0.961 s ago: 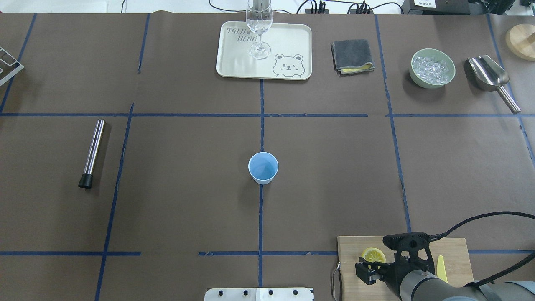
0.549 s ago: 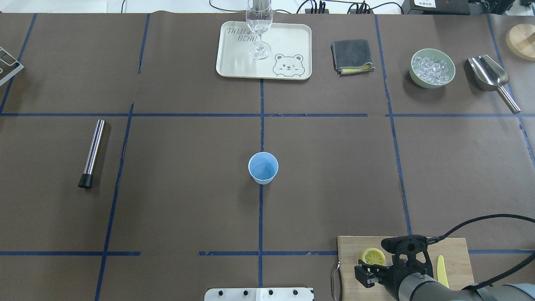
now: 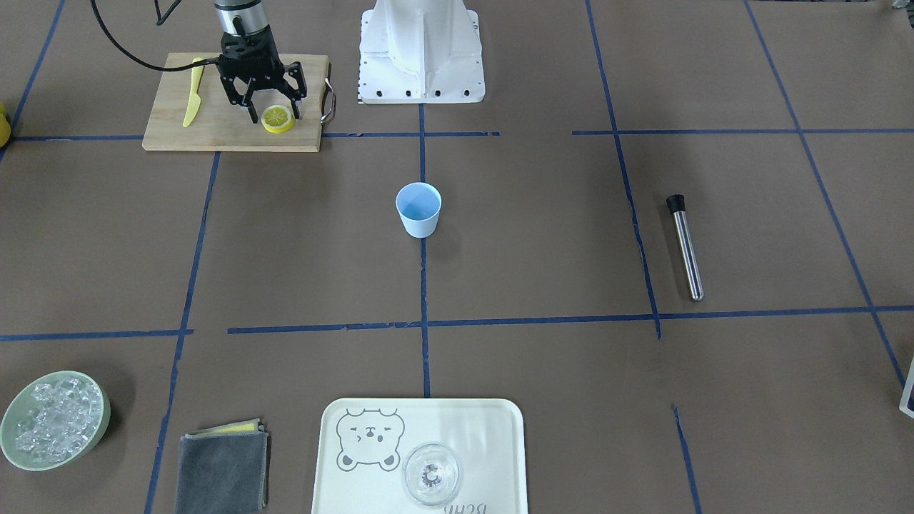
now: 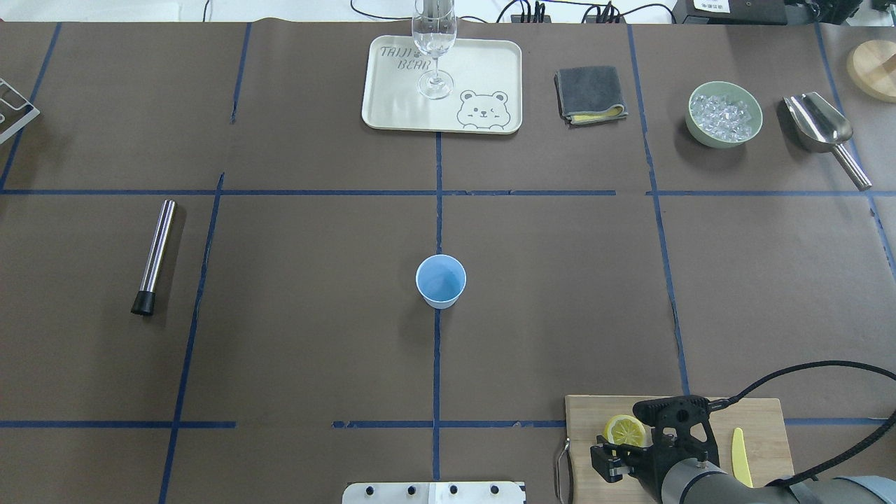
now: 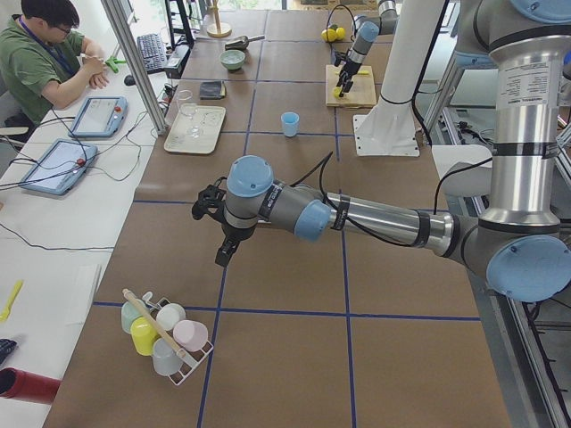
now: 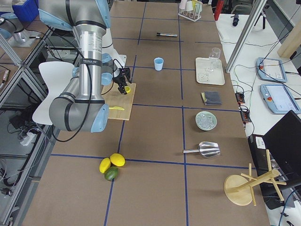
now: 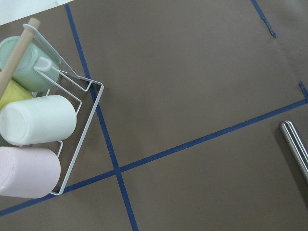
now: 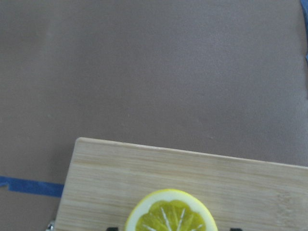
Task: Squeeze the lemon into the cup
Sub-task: 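Close the right gripper on the lemon slice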
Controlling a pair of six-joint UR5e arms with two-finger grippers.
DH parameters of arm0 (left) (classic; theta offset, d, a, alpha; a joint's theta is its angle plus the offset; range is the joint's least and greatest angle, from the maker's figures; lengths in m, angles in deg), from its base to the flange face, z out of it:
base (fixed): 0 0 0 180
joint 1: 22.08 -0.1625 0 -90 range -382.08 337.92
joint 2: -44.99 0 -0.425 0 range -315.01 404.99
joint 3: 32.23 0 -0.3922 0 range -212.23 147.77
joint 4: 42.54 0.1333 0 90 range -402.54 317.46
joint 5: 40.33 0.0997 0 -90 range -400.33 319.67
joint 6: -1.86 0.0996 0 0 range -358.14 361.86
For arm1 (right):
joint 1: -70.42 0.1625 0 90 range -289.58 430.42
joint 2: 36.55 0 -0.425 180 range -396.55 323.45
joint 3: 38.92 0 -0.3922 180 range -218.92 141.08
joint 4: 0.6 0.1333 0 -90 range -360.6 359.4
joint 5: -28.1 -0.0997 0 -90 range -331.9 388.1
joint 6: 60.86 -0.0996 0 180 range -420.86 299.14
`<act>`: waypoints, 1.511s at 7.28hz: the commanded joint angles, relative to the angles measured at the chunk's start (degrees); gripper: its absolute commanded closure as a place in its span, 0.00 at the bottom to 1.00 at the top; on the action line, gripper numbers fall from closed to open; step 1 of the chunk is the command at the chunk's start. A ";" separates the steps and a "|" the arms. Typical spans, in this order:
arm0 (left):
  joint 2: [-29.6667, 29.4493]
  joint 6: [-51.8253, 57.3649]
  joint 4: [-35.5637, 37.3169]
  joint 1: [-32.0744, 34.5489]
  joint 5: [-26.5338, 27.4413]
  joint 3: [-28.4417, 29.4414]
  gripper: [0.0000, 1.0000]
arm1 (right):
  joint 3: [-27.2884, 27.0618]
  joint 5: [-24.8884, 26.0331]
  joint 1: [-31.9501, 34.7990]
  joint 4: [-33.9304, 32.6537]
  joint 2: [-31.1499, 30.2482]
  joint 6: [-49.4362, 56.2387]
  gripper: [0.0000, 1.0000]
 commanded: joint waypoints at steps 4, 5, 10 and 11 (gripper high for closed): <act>0.00 0.00 -0.06 0.00 -0.01 -0.05 0.00 | -0.21 -0.07 0.52 -0.03 -0.25 0.03 0.39; 0.00 0.00 -0.06 0.00 -0.01 -0.05 0.00 | -0.30 -0.07 0.52 -0.03 -0.17 0.03 0.42; 0.00 -0.09 0.03 0.00 -0.01 -0.05 0.00 | -2.49 -0.34 3.41 -0.12 -0.08 0.30 0.45; 0.00 -0.09 0.03 0.00 -0.01 -0.05 0.00 | -3.54 -0.34 3.94 -0.12 -0.08 0.38 0.45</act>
